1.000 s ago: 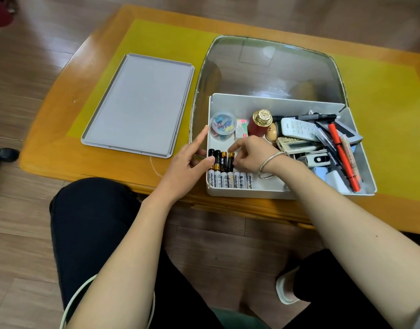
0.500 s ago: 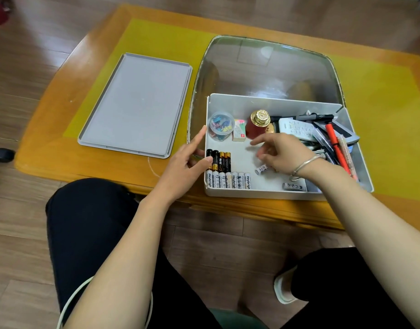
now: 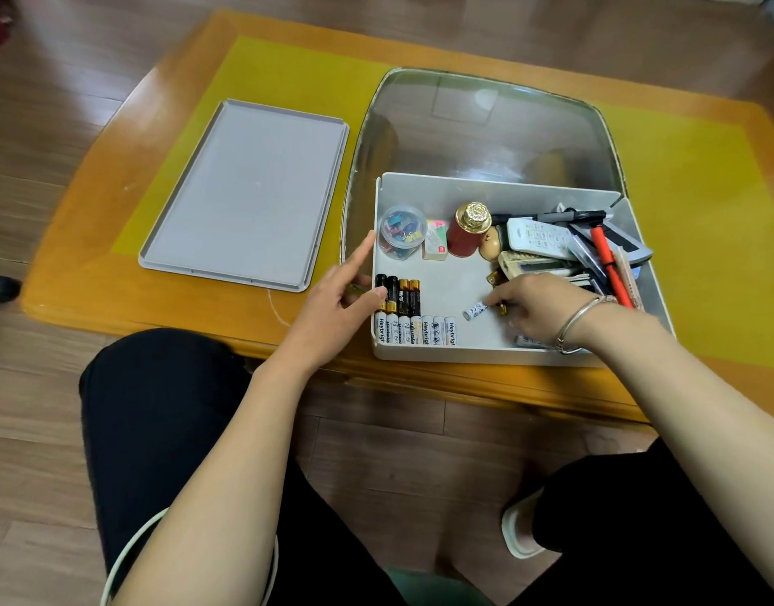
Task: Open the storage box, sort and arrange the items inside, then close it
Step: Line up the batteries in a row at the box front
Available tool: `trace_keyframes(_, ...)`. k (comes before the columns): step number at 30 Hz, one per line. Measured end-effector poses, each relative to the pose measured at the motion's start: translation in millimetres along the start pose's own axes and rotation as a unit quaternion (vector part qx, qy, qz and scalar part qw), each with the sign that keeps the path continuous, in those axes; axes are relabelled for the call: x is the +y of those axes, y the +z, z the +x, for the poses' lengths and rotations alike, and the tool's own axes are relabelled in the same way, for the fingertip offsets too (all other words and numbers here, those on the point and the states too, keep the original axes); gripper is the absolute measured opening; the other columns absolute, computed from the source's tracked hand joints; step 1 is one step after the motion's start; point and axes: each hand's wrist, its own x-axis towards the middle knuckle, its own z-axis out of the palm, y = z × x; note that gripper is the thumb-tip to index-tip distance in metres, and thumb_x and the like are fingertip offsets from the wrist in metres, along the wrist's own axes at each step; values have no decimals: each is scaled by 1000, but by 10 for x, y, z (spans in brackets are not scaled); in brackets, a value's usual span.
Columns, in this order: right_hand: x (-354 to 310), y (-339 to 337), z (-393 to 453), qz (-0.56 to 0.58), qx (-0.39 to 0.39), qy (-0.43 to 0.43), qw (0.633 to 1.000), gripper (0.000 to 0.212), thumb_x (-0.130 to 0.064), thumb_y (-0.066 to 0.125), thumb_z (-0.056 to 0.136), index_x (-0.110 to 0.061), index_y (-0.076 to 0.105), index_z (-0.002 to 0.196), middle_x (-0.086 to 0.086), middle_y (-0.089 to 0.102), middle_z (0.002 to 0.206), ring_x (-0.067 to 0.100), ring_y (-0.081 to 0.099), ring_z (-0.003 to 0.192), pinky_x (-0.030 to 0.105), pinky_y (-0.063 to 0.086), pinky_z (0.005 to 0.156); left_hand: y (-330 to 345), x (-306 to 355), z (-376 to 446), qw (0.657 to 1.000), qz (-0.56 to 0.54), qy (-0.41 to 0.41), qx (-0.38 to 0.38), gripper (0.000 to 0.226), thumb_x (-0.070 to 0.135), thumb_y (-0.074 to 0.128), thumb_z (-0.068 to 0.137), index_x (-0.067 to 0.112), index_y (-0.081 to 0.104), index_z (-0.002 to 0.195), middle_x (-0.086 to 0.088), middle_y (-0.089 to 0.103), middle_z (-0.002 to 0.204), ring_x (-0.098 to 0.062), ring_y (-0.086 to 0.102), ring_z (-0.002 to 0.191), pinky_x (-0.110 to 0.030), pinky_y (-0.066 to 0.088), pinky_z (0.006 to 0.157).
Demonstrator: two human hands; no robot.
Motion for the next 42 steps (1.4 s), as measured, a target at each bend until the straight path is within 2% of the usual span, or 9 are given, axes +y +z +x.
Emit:
trace_keyframes(5, -62, 40, 35, 33, 31, -39, 998, 40, -6, 56, 84, -20, 63, 120, 1, 64, 101, 23, 58, 98, 18, 34, 76, 7, 5, 5, 1000, 6, -4, 1, 63, 38, 53, 95, 60, 16, 142, 7, 50, 120, -11, 53, 101, -8, 43, 69)
trace_keyframes(8, -55, 38, 93, 31, 52, -27, 998, 38, -16, 63, 85, -22, 61, 123, -5, 61, 91, 22, 58, 100, 22, 39, 84, 5, 12, -2, 1000, 4, -5, 2, 63, 38, 53, 95, 58, 17, 143, 3, 52, 119, -14, 54, 99, -12, 44, 73)
trace_keyframes(11, -66, 53, 167, 8, 43, -22, 999, 37, -22, 68, 83, -23, 63, 119, -1, 62, 102, 21, 58, 101, 27, 44, 90, 8, 21, -6, 1000, 0, -5, 1, 63, 37, 53, 95, 58, 18, 143, 2, 52, 120, -16, 54, 102, -15, 46, 75)
trace_keyframes(17, -123, 103, 270, -46, 50, -40, 997, 25, -30, 66, 84, -13, 65, 103, 7, 64, 101, 25, 58, 98, 29, 42, 78, -2, 30, -15, 1000, -4, -5, 2, 63, 36, 53, 95, 56, 18, 144, 0, 52, 121, -18, 54, 104, -16, 47, 79)
trace_keyframes(23, -11, 19, 146, 37, 101, -59, 992, 29, -23, 63, 84, -21, 62, 113, 1, 64, 80, 22, 58, 81, 26, 42, 72, -3, 29, -8, 1000, 2, -8, 3, 63, 37, 53, 95, 58, 17, 142, 2, 52, 117, -15, 54, 101, -12, 44, 74)
trace_keyframes(29, 181, -41, -18, -31, 0, -68, 997, 22, -16, 65, 78, -19, 66, 99, -11, 53, 70, 14, 50, 69, 21, 35, 62, 0, 44, -21, 1000, 0, -4, 2, 64, 37, 54, 94, 57, 19, 144, 0, 53, 118, -20, 55, 101, -21, 48, 83)
trace_keyframes(34, 160, 21, 14, -125, -70, -26, 989, 20, -21, 63, 81, -19, 63, 101, -2, 66, 93, 20, 59, 86, 23, 44, 71, -3, 46, -25, 1000, 1, -3, 3, 64, 35, 54, 95, 56, 18, 144, -1, 52, 122, -20, 54, 104, -24, 49, 85)
trace_keyframes(38, 128, 24, 50, -171, -93, -11, 981, 21, -27, 58, 85, -10, 67, 95, 7, 67, 95, 27, 61, 89, 29, 49, 75, 1, 53, -23, 1000, -2, -5, -1, 64, 35, 53, 95, 55, 19, 145, -3, 51, 125, -21, 54, 105, -25, 50, 86)
trace_keyframes(42, 44, 58, 65, -197, -99, -14, 975, 30, -29, 52, 90, -13, 50, 64, 4, 57, 76, 24, 50, 76, 25, 41, 69, 0, 41, -15, 1000, 6, -7, 2, 64, 36, 53, 95, 56, 18, 144, 0, 51, 122, -19, 54, 104, -19, 48, 80)
